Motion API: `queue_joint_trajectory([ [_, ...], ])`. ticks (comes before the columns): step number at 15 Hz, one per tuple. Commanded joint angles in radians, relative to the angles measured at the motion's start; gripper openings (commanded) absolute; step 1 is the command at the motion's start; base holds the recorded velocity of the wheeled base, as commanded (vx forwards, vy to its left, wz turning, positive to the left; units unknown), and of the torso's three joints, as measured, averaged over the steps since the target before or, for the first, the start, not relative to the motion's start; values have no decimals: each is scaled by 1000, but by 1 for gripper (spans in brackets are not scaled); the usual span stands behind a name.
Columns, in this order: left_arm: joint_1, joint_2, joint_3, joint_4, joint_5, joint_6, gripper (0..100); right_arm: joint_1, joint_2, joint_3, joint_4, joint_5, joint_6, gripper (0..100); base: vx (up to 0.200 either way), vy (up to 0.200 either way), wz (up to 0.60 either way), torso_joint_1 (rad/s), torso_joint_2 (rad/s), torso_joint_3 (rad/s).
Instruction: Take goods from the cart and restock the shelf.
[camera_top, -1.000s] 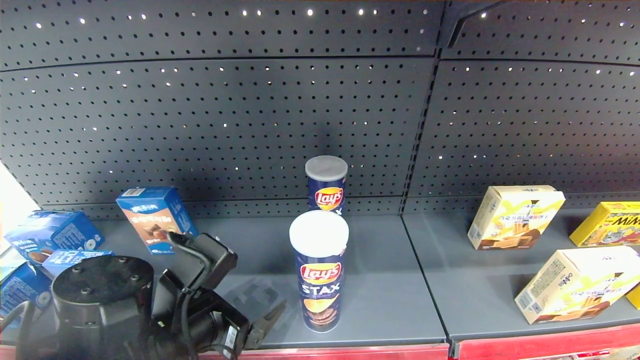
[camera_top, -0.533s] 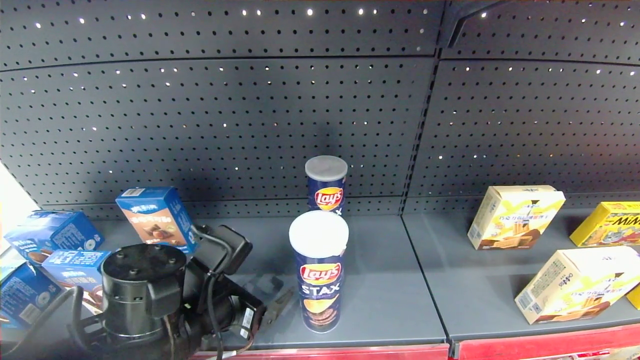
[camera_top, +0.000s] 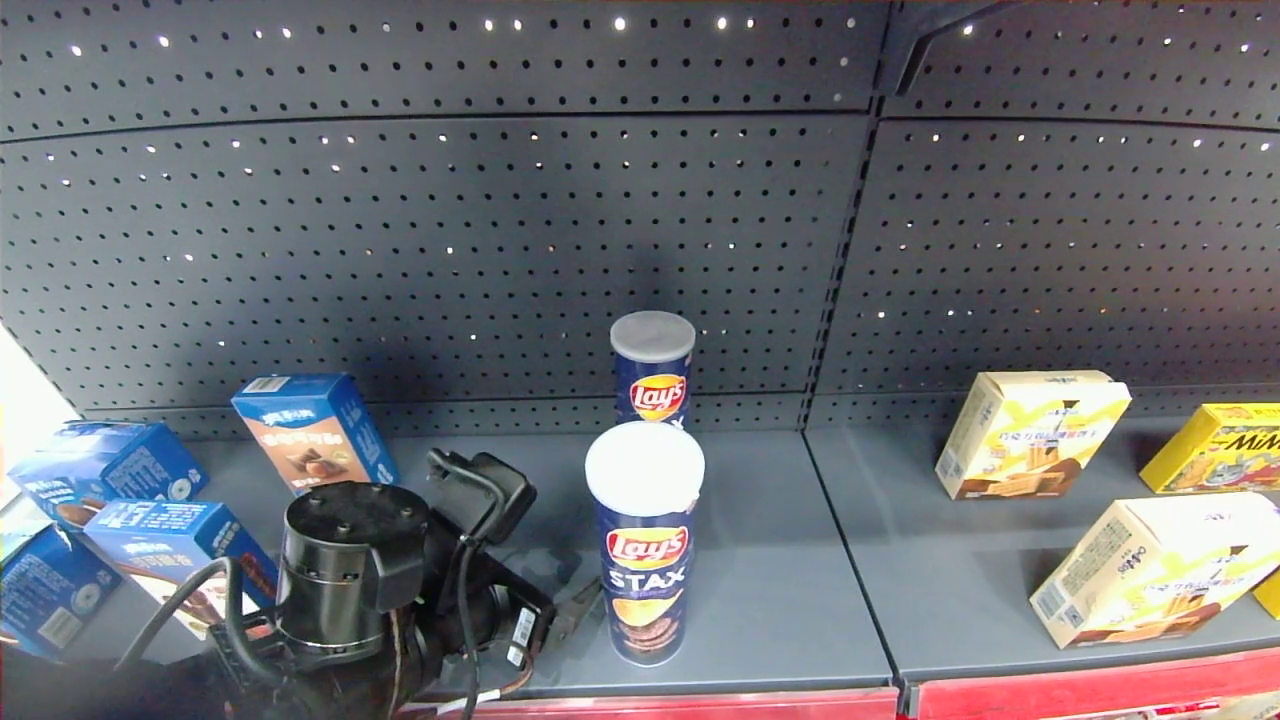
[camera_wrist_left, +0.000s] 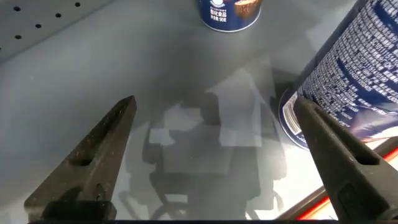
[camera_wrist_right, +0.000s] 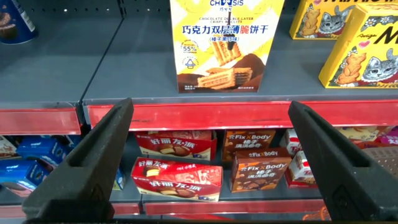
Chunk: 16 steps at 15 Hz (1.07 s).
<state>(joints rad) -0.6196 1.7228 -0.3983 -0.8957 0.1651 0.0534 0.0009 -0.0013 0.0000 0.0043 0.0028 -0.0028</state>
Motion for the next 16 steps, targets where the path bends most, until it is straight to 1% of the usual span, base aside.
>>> queue_joint_trajectory([
  [1,0,0,7,-2,1,0,100,1,1,0,0,0,0,100,0,0,0,0,0,0],
  [2,1,-8,12,-2,1,2,100,1,1,0,0,0,0,100,0,0,0,0,0,0],
  [4,37,-72,6,0,-1,9,100,1,1,0,-1,0,0,100,0,0,0,0,0,0],
  [5,44,-140,-11,9,-3,20,100,1,1,0,0,0,0,100,0,0,0,0,0,0],
  [6,44,-207,-34,24,-1,22,100,1,1,0,0,0,0,100,0,0,0,0,0,0],
  [7,43,-278,-37,54,4,22,100,1,1,0,0,0,0,100,0,0,0,0,0,0],
  [9,41,-404,-39,147,11,22,100,1,1,0,0,0,0,100,0,0,0,0,0,0],
  [10,43,-537,-40,265,37,23,100,1,1,0,-1,0,0,100,0,0,0,0,0,0],
  [12,66,-736,-10,400,37,28,100,-1,1,0,0,0,0,100,0,0,0,0,0,0],
  [13,109,-871,49,449,33,54,100,-1,1,0,0,0,0,100,0,0,0,0,0,0],
  [14,176,-1016,95,485,27,88,100,1,1,0,0,0,0,100,0,0,0,0,0,0],
  [15,250,-1175,154,560,7,109,100,1,1,0,0,0,0,100,0,0,0,0,0,0],
  [16,311,-1302,207,615,2,102,100,1,1,0,0,0,0,100,0,0,0,0,0,0],
])
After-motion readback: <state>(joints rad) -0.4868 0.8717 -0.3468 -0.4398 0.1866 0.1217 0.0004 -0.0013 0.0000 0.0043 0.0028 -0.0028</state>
